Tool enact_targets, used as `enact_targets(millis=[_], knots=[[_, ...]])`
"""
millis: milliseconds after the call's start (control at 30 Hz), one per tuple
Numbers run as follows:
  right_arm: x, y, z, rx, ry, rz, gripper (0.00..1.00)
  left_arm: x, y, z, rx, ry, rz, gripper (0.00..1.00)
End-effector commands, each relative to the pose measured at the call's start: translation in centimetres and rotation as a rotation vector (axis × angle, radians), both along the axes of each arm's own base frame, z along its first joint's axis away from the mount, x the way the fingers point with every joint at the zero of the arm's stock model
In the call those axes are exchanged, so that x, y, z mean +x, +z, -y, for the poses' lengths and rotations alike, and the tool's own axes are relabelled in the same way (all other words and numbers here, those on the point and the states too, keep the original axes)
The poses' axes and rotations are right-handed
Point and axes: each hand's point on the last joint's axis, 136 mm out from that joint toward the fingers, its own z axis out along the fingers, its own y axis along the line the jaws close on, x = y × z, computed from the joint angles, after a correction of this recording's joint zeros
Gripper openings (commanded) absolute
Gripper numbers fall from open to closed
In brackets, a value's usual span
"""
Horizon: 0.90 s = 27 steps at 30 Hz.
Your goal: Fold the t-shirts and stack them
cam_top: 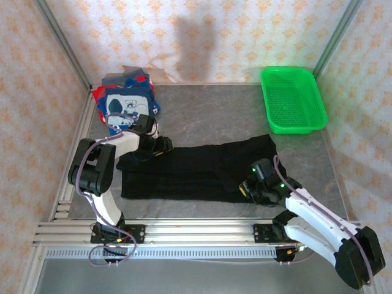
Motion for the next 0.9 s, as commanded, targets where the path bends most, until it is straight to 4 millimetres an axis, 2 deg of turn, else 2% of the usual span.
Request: enact_targets(millis=[0,267,667,733,767,867], knots=[[-1.2,0.6,0.1,0.007,0.002,-0.031,0.0,-3.8,-4.6,-1.0,0.085,-0.009,-0.174,0.51],[-1.6,1.6,-0.8,0.042,0.014,-0.043,0.0,-3.7,-4.7,-1.0,0.087,-0.011,-0.177,0.51],[-3.3,-2.7,0.2,0.02,-0.049,-0.118,0.01,-3.8,-4.8,-1.0,0.09,-0.011,-0.181,0.51],[-3.5,-2.9,0.6,0.002,-0.053,-0.126,0.1,-3.8,-4.6,-1.0,0.088,-0.013,-0.179,0.51],[-3.6,-2.9,0.8,-0.007,-0.055,-0.127,0.21,-3.7,-4.5,-1.0,0.087,-0.012,-0.177,0.52],[-3.1,-1.0,1.7,-0.068,-0.042,-0.076,0.41,-3.5,-3.9,-0.8,0.073,-0.013,-0.167,0.53]])
